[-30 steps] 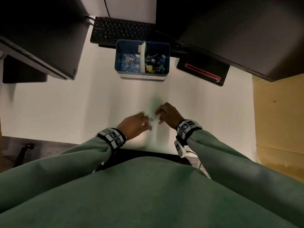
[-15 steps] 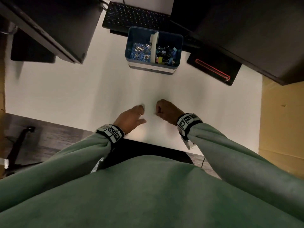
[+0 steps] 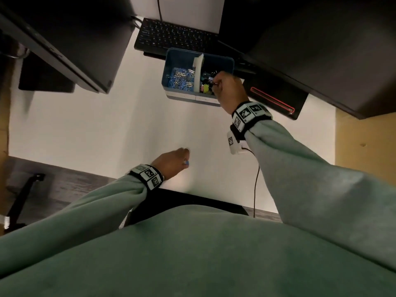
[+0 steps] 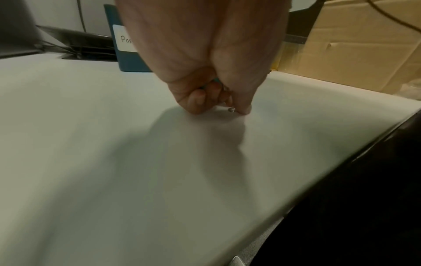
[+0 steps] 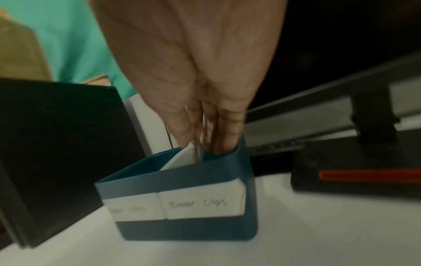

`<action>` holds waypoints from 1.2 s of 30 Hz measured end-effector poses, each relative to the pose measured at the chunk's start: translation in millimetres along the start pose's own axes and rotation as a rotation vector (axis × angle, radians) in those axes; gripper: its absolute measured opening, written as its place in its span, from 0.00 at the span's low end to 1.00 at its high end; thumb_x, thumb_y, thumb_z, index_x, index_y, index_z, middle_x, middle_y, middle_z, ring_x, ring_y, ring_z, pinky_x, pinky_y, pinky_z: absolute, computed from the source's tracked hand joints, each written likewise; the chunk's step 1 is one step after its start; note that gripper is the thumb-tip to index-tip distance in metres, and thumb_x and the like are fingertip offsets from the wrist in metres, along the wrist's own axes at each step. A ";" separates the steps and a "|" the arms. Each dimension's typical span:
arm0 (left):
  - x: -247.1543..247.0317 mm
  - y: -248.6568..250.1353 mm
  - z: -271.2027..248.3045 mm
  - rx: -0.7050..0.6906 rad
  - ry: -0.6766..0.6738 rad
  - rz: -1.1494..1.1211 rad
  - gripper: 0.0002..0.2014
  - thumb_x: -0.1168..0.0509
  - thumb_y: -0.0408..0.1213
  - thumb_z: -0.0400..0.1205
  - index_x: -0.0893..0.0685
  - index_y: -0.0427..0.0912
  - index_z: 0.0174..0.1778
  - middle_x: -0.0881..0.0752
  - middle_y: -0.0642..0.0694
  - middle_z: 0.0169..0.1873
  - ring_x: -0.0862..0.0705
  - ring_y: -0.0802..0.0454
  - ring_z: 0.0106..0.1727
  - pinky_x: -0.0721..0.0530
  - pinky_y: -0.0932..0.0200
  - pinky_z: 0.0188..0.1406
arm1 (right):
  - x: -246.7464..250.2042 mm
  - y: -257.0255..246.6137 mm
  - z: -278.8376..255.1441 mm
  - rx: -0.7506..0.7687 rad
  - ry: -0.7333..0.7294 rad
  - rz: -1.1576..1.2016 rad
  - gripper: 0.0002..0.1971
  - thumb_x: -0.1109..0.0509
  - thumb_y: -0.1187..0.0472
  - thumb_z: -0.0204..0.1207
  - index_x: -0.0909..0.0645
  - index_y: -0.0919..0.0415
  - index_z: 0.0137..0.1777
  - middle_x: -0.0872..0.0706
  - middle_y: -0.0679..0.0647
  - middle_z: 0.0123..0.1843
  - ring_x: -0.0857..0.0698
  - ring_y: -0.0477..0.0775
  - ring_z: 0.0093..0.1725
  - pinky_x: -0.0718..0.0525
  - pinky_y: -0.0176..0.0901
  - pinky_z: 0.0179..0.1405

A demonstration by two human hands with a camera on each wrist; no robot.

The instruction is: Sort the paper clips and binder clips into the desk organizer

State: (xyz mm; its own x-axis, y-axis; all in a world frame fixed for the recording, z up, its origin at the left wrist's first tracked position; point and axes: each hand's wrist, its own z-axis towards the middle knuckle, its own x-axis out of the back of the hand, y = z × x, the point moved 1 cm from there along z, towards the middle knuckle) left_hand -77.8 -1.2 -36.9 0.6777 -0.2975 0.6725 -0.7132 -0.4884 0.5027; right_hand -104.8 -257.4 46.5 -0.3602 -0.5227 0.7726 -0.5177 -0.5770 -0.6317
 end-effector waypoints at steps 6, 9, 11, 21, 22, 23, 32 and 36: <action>52.5 24.8 24.9 -0.099 0.280 -0.133 0.07 0.37 0.40 0.83 0.24 0.42 0.52 0.22 0.49 0.47 0.22 0.52 0.40 0.24 0.57 0.43 | -2.3 28.7 15.8 -0.362 -0.063 -0.108 0.18 0.37 0.57 0.83 0.27 0.66 0.68 0.19 0.65 0.64 0.17 0.66 0.59 0.17 0.49 0.51; 102.3 51.8 59.2 -0.120 0.471 -0.208 0.04 0.36 0.37 0.82 0.23 0.43 0.50 0.22 0.50 0.47 0.21 0.55 0.40 0.26 0.60 0.40 | -11.9 33.6 6.0 -0.452 -0.322 -0.084 0.19 0.27 0.66 0.76 0.23 0.69 0.65 0.13 0.66 0.59 0.13 0.64 0.56 0.13 0.51 0.54; 128.1 64.1 80.7 -0.111 0.525 -0.197 0.03 0.37 0.33 0.81 0.23 0.40 0.50 0.21 0.44 0.49 0.19 0.50 0.44 0.21 0.55 0.44 | -17.7 32.5 -4.6 -0.493 -0.325 -0.050 0.19 0.26 0.67 0.73 0.22 0.69 0.63 0.13 0.65 0.57 0.12 0.64 0.53 0.12 0.53 0.54; 133.0 72.9 79.3 -0.092 0.325 0.117 0.20 0.34 0.26 0.76 0.22 0.42 0.64 0.24 0.40 0.63 0.21 0.41 0.61 0.20 0.49 0.62 | -31.2 25.8 -63.8 -0.519 -0.266 -0.080 0.17 0.39 0.53 0.81 0.24 0.63 0.64 0.16 0.65 0.61 0.16 0.68 0.57 0.17 0.52 0.52; 136.6 69.9 73.6 -0.092 0.347 0.078 0.17 0.35 0.26 0.77 0.20 0.42 0.61 0.22 0.41 0.60 0.19 0.43 0.58 0.19 0.52 0.58 | -30.1 25.3 -62.8 -0.507 -0.272 -0.086 0.17 0.40 0.53 0.81 0.24 0.63 0.64 0.16 0.65 0.61 0.16 0.68 0.57 0.17 0.52 0.52; 140.2 67.7 66.0 -0.095 0.350 0.048 0.14 0.37 0.27 0.78 0.19 0.42 0.58 0.19 0.42 0.56 0.18 0.45 0.54 0.20 0.55 0.53 | -26.7 22.3 -63.2 -0.510 -0.290 -0.095 0.17 0.41 0.52 0.82 0.24 0.63 0.64 0.16 0.65 0.61 0.16 0.68 0.57 0.18 0.51 0.51; 141.0 -4.3 -10.4 0.034 0.045 0.159 0.06 0.43 0.39 0.85 0.22 0.46 0.45 0.16 0.46 0.42 0.19 0.49 0.40 0.28 0.61 0.38 | 43.2 -21.4 -96.0 -0.318 -0.313 -0.308 0.22 0.41 0.45 0.84 0.30 0.60 0.70 0.17 0.60 0.63 0.17 0.62 0.60 0.20 0.51 0.51; 117.3 -73.8 -53.0 0.177 -0.009 0.130 0.09 0.44 0.40 0.83 0.18 0.50 0.45 0.12 0.44 0.52 0.19 0.50 0.45 0.27 0.61 0.45 | 118.9 -83.3 -116.1 -0.062 -0.352 -0.077 0.18 0.39 0.46 0.83 0.26 0.46 0.71 0.15 0.44 0.57 0.17 0.43 0.52 0.17 0.46 0.54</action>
